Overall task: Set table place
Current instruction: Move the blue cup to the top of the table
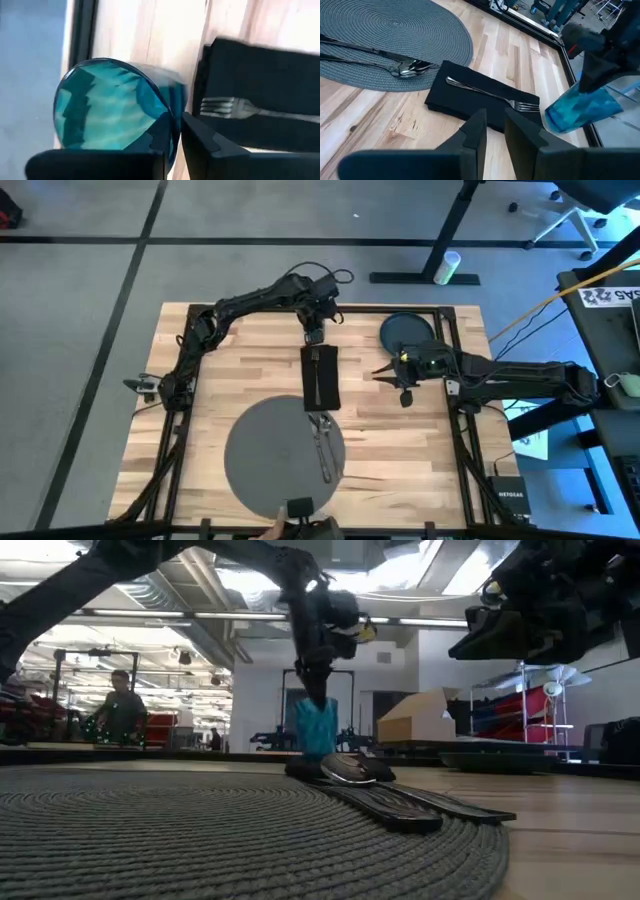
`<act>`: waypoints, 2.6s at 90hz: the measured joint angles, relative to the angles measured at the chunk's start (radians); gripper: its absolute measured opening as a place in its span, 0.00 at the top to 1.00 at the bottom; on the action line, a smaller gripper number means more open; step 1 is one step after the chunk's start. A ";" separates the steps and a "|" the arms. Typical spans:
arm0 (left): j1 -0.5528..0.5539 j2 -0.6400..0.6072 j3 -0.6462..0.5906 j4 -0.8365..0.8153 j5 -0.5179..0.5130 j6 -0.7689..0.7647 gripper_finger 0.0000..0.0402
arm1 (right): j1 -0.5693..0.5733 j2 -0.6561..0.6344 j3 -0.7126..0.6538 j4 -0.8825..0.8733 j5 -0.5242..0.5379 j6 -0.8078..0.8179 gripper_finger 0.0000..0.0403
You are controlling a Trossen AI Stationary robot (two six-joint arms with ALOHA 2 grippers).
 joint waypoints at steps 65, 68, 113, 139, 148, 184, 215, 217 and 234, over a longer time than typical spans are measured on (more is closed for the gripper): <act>-0.003 0.056 0.057 -0.017 -0.100 0.068 0.98 | 0.000 0.000 0.000 -0.005 -0.010 0.001 0.87; -0.006 0.058 0.057 -0.018 -0.099 0.067 0.99 | 0.000 0.000 0.000 -0.006 -0.010 0.001 0.87; -0.018 0.075 0.056 -0.028 -0.168 0.108 1.00 | 0.000 0.000 0.000 -0.023 -0.011 0.001 0.87; -0.019 0.072 0.116 -0.082 -0.221 0.141 1.00 | 0.000 0.000 0.000 -0.023 -0.011 0.001 0.87; -0.015 0.069 0.124 -0.079 -0.222 0.142 1.00 | 0.000 0.000 0.000 -0.023 -0.011 0.001 0.87; -0.022 0.073 0.122 -0.112 -0.220 0.172 1.00 | 0.000 0.000 0.000 -0.024 -0.013 0.001 0.87; -0.025 0.073 0.122 -0.112 -0.219 0.170 1.00 | 0.000 0.000 0.000 -0.026 -0.019 0.001 0.87; -0.026 0.073 0.122 -0.112 -0.219 0.169 1.00 | 0.000 0.000 0.000 -0.026 -0.019 0.001 0.87; -0.042 0.073 0.122 -0.111 -0.219 0.172 0.98 | 0.000 0.000 0.000 -0.026 -0.019 0.001 0.87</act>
